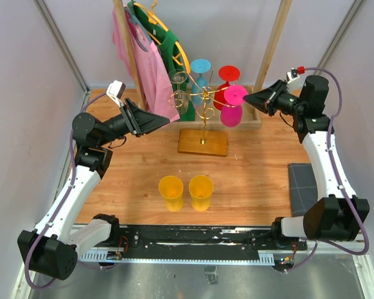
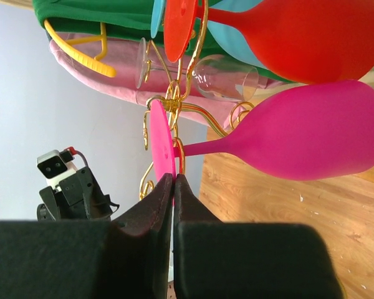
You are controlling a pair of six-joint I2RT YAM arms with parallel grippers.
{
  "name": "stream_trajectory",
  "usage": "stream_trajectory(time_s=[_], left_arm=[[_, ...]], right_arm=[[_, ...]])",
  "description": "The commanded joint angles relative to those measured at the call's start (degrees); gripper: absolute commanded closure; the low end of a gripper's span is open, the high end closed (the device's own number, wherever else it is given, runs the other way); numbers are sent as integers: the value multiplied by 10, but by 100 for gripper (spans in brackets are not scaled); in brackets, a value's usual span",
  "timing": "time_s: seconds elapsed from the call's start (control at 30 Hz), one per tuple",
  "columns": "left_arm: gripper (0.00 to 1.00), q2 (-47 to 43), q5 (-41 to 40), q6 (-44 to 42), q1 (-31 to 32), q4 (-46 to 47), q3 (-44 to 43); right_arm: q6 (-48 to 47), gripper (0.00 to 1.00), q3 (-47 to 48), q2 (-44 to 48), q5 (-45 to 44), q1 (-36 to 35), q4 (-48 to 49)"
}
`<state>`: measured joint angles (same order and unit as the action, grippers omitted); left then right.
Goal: Place the wine glass upside down on the wine glass rack
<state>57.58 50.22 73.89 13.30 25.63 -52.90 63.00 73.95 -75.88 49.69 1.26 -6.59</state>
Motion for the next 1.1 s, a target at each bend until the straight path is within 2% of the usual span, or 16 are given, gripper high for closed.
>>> stream_trajectory(time_s=[0.0,0.4,0.43,0.53,0.67,0.87,1.07], left_arm=[[48,-5,6,-5,-4,10,4],[48,-1,5,-6,-4,14,3],[48,0,5,-5,-4,14,3],[48,-1,5,-5,-4,13,5],[48,-1,6,-6,-4,13,4],[48,-1,8,-7,-4,12,3],[48,-2,9,-23,-4,-8,-7]], right_arm=[[7,99,25,-15,4,-10,28],[8,98,36,-40,12,-11,37],[9,96,36,-42,12,-11,39],[16,80,32,-41,17,-11,47],[19,71,30,-36,18,-10,56],[21,61,27,-29,17,-7,65],[21,57,17,-14,21,24,71]])
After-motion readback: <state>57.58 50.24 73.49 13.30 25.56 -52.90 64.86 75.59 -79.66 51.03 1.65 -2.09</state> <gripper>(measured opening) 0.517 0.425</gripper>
